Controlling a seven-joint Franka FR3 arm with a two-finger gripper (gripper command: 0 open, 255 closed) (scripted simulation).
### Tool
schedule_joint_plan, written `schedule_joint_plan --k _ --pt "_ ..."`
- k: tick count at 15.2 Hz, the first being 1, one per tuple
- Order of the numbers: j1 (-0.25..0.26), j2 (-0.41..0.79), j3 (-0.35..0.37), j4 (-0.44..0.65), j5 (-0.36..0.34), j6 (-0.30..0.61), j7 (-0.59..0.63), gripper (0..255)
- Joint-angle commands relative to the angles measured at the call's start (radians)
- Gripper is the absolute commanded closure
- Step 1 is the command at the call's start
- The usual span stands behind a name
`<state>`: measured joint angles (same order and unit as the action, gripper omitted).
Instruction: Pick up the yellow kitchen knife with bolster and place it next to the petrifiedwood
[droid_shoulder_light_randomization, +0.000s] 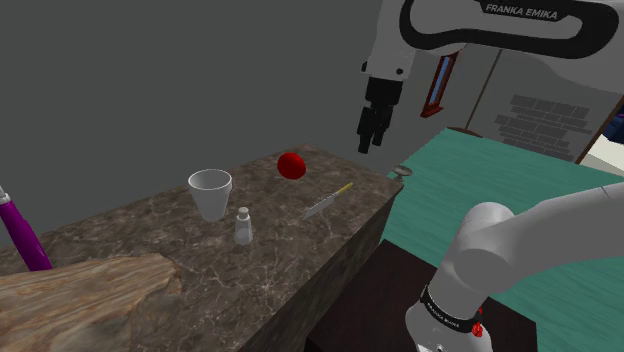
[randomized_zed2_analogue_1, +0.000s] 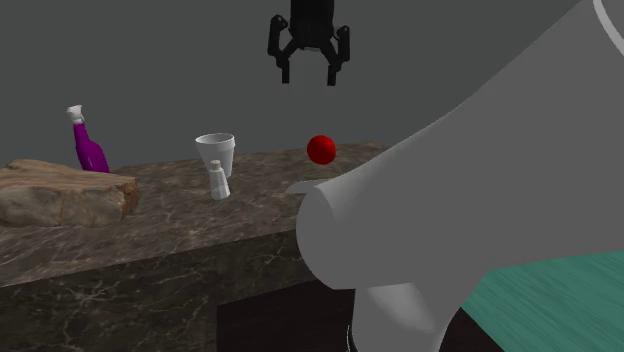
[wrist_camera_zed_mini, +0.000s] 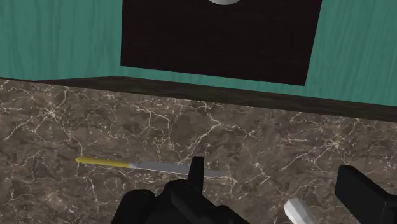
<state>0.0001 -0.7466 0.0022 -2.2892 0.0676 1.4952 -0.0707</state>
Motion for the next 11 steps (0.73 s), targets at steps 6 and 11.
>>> schedule_joint_plan --k 6,11 --pt "0.051 -0.025 -0.123 -0.145 -0.091 0.138 -0.320 0" --pt "0.100 0.017 -0.260 -0.236 -0.179 0.298 -0.637 0"
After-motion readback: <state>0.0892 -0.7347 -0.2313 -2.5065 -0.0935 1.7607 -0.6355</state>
